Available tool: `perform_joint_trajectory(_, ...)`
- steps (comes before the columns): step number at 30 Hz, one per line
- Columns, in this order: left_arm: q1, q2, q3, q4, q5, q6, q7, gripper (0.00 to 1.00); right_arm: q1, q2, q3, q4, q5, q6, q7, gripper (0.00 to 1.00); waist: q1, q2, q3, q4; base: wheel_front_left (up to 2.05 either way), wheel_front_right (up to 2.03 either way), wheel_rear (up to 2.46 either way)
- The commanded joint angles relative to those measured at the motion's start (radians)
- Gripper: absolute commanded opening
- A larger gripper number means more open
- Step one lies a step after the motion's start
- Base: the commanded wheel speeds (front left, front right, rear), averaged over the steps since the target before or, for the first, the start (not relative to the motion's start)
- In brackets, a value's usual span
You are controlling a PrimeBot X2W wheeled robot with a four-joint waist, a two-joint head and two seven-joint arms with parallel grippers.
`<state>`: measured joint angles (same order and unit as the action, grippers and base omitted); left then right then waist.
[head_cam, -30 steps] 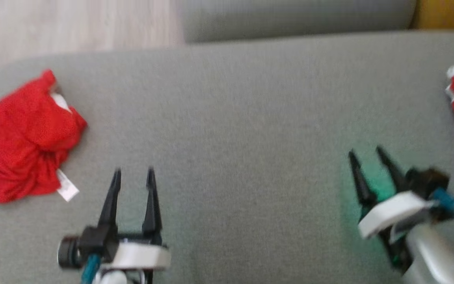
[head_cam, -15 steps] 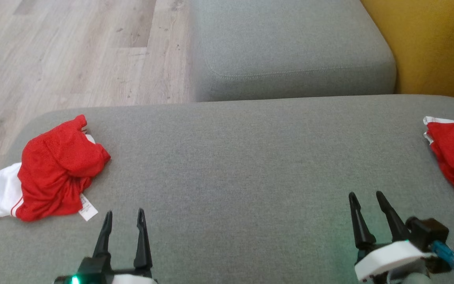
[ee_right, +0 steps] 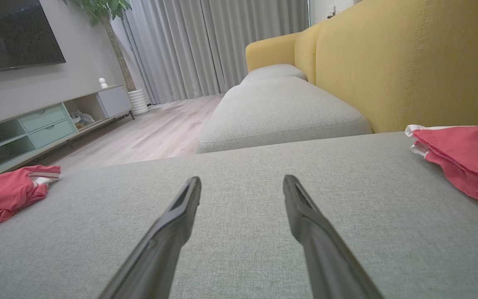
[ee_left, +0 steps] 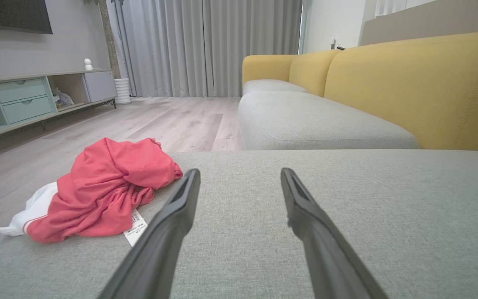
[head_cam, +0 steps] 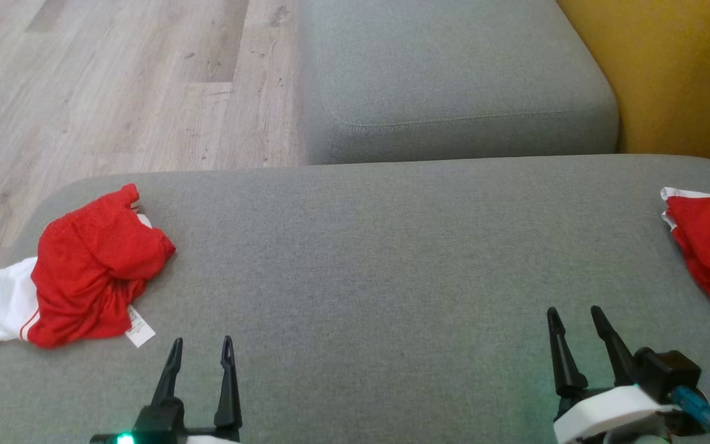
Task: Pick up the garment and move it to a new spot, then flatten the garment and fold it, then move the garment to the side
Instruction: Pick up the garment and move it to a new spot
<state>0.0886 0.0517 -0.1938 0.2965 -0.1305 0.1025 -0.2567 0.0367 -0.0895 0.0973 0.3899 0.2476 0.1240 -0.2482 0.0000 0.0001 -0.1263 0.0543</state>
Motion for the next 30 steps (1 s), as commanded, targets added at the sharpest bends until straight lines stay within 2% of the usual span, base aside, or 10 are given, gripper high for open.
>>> perform_joint_trajectory(1, -0.055, -0.001, 0.035, -0.025, 0.008, 0.002, -0.005, 1.0, -0.02, 0.002, 0.02, -0.035, -0.007, 0.007, -0.013, 1.0, 0.0, -0.0001, 0.001, 0.001, 0.0, 0.0, 0.0)
perform_joint_trajectory(12, -0.056, -0.001, 0.029, -0.026, 0.013, 0.003, -0.005, 1.0, -0.008, 0.008, 0.007, -0.031, -0.002, 0.007, -0.013, 1.0, 0.0, -0.0001, 0.008, 0.037, 0.0, 0.0, 0.0)
perform_joint_trajectory(19, -0.069, -0.001, 0.025, -0.048, 0.027, 0.013, -0.005, 1.0, -0.012, 0.019, 0.008, -0.041, 0.003, 0.007, -0.014, 1.0, 0.0, -0.0001, 0.05, 0.191, 0.0, 0.0, 0.0)
perform_joint_trajectory(27, -0.071, -0.001, 0.07, -0.069, 0.031, 0.02, -0.005, 1.0, -0.05, 0.024, 0.013, -0.049, -0.014, 0.007, -0.014, 1.0, 0.0, -0.0001, 0.098, 0.39, 0.0, 0.0, 0.0)
perform_joint_trajectory(30, -0.073, -0.001, 0.086, -0.076, 0.03, 0.02, -0.005, 1.0, -0.059, 0.023, 0.011, -0.051, -0.018, 0.007, -0.014, 1.0, 0.0, -0.0001, 0.109, 0.427, 0.0, 0.0, 0.0)
